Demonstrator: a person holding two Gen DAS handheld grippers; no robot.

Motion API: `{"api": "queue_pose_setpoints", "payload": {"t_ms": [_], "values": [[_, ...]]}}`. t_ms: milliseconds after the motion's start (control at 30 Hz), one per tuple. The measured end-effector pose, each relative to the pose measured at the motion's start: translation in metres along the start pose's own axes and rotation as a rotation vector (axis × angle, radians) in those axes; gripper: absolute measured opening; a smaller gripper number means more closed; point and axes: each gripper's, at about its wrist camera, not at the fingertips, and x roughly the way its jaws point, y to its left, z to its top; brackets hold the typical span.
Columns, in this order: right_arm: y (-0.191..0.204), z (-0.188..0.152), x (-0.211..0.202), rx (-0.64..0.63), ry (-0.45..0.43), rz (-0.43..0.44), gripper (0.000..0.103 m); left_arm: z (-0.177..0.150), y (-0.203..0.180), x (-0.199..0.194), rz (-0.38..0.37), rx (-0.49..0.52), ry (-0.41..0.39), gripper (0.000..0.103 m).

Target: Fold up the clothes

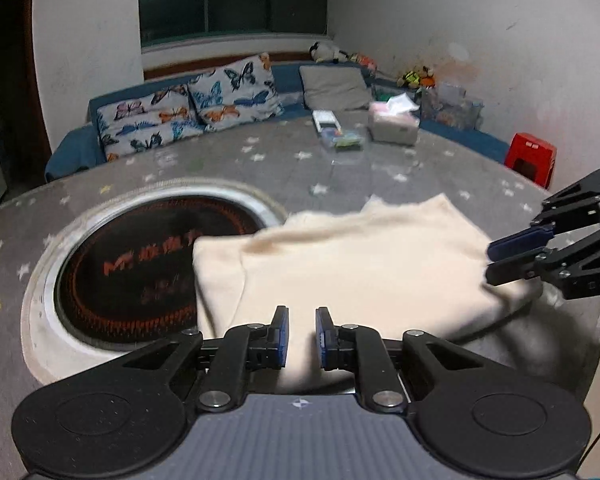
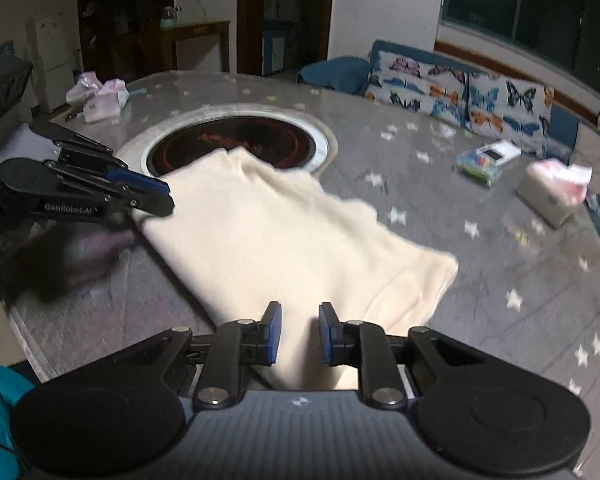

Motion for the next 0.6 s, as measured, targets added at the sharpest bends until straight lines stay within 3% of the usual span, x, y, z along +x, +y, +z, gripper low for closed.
{"api": "queue_pose_setpoints", "payload": {"t_ms": [133, 333, 467, 600], "values": [[0.004, 0.010, 0.010, 0.011, -0.026, 0.030, 0.018, 0.006, -0.009, 0.014, -0.021, 0.005, 0.019, 0.016], [0.000, 0.007, 0.027, 0.023, 0.016, 0.053, 0.018, 0.012, -0.011, 0.032, -0.042, -0.017, 0.063, 0.016], [-0.012, 0.021, 0.029, 0.045, -0.014, 0.028, 0.018, 0.031, -0.005, 0.043, -0.045, -0.038, 0.036, 0.016], [-0.026, 0.038, 0.045, 0.081, -0.028, 0.005, 0.018, 0.049, 0.002, 0.071, -0.015, -0.068, 0.062, 0.016]]}}
